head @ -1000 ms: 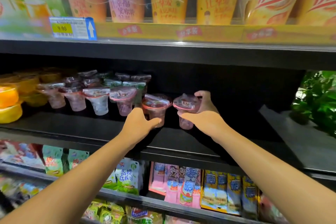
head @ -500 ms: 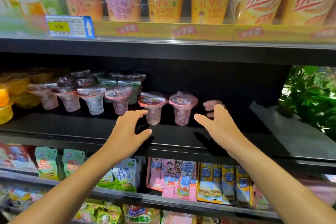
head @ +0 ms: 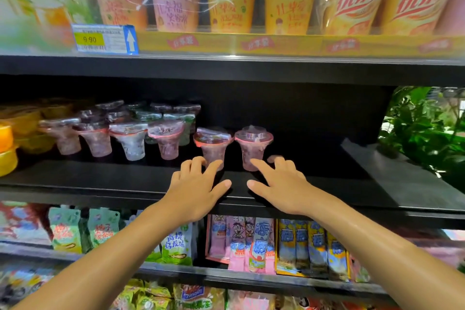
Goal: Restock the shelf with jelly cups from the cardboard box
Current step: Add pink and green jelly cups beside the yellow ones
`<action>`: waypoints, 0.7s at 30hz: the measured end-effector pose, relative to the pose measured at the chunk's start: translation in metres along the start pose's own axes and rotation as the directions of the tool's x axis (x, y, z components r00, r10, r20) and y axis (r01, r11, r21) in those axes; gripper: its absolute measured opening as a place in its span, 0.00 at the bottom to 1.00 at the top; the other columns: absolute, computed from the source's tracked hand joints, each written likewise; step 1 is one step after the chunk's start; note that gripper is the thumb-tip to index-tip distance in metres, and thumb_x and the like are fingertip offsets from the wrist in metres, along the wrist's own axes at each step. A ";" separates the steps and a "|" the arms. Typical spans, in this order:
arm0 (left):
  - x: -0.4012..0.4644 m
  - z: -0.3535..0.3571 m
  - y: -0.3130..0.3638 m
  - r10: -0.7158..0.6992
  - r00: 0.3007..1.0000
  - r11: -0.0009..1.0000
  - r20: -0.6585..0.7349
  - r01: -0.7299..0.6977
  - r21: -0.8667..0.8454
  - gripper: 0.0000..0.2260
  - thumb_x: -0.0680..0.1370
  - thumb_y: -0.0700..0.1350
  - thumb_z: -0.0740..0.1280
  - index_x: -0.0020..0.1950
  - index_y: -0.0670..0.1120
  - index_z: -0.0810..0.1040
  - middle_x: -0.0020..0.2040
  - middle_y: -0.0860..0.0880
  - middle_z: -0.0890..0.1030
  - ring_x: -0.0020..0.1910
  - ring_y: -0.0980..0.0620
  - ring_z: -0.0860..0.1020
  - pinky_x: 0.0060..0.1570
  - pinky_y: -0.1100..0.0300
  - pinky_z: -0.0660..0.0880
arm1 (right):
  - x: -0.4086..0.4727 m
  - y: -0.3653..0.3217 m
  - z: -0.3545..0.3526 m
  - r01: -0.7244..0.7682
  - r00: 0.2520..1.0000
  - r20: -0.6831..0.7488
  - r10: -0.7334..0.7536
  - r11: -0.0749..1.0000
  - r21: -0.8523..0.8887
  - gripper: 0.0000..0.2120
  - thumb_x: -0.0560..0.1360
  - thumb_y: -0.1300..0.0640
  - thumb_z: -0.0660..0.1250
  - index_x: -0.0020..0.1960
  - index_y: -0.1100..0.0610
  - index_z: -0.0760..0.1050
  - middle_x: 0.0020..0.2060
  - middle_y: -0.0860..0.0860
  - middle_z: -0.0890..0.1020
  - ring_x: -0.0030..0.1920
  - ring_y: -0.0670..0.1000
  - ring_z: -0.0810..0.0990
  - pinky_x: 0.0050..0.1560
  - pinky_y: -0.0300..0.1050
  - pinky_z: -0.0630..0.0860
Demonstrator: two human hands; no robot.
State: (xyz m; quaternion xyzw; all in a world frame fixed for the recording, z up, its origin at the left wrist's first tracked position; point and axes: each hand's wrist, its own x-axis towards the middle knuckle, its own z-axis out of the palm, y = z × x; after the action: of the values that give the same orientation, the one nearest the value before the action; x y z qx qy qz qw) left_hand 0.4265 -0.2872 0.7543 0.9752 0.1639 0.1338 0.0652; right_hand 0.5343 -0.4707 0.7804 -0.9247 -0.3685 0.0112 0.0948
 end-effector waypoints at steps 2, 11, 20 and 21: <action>0.001 0.001 -0.002 0.000 1.000 1.000 0.012 0.000 0.017 0.28 0.81 0.66 0.50 0.79 0.58 0.54 0.73 0.49 0.60 0.72 0.46 0.58 0.69 0.47 0.59 | 0.003 -0.001 0.003 0.020 1.000 -0.002 -0.020 1.000 -0.020 0.30 0.81 0.34 0.53 0.80 0.39 0.49 0.78 0.56 0.55 0.76 0.58 0.56 0.73 0.56 0.60; 0.011 -0.001 -0.004 0.049 0.999 0.988 0.014 -0.051 0.148 0.28 0.82 0.66 0.48 0.79 0.57 0.53 0.72 0.47 0.62 0.71 0.44 0.60 0.68 0.48 0.61 | 0.013 -0.008 0.011 0.020 1.000 -0.007 -0.020 0.997 -0.079 0.30 0.81 0.34 0.49 0.80 0.40 0.49 0.80 0.57 0.53 0.77 0.60 0.55 0.74 0.58 0.58; 0.031 -0.002 -0.011 0.041 0.998 0.981 0.042 -0.048 0.190 0.27 0.81 0.65 0.49 0.76 0.53 0.61 0.74 0.43 0.62 0.69 0.40 0.63 0.67 0.46 0.64 | 0.036 -0.011 0.004 -0.019 0.999 0.045 0.022 0.997 -0.077 0.29 0.82 0.35 0.49 0.80 0.42 0.51 0.80 0.56 0.48 0.78 0.65 0.51 0.75 0.62 0.56; 0.033 -0.001 -0.013 0.040 0.999 0.980 0.034 -0.046 0.195 0.27 0.81 0.66 0.49 0.75 0.53 0.63 0.75 0.43 0.61 0.69 0.40 0.63 0.67 0.46 0.65 | 0.039 -0.010 0.003 -0.017 0.998 0.056 0.021 0.998 -0.067 0.29 0.82 0.35 0.49 0.81 0.42 0.52 0.80 0.56 0.48 0.78 0.65 0.51 0.75 0.63 0.56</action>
State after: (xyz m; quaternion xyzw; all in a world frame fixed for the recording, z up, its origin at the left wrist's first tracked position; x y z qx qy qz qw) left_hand 0.4527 -0.2642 0.7610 0.9821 0.1540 0.1041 -0.0313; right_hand 0.5554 -0.4364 0.7811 -0.9301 -0.3624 0.0259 0.0536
